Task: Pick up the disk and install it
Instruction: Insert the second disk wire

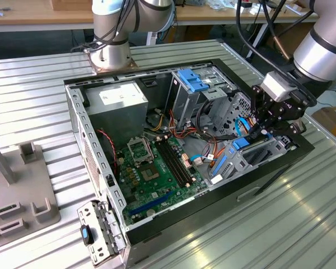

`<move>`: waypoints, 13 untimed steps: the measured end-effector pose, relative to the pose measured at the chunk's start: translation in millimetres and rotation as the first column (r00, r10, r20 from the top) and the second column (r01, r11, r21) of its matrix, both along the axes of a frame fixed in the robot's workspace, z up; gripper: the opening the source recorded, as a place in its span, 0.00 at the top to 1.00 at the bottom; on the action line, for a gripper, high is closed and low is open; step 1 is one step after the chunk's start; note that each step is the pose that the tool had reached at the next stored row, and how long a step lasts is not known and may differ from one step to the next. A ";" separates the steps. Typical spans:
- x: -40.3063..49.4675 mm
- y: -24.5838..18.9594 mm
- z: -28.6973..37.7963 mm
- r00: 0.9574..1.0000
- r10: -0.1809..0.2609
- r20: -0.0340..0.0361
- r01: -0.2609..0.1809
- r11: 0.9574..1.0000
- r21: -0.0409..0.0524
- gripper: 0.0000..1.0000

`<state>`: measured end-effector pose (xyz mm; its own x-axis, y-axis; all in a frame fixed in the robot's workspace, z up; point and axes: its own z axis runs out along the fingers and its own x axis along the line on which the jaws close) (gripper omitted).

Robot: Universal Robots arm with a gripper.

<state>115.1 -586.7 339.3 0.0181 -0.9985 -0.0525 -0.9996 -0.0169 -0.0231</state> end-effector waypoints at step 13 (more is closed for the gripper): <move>0.1 0.6 27.4 1.000 0.000 0.002 0.000 1.000 -0.007 0.64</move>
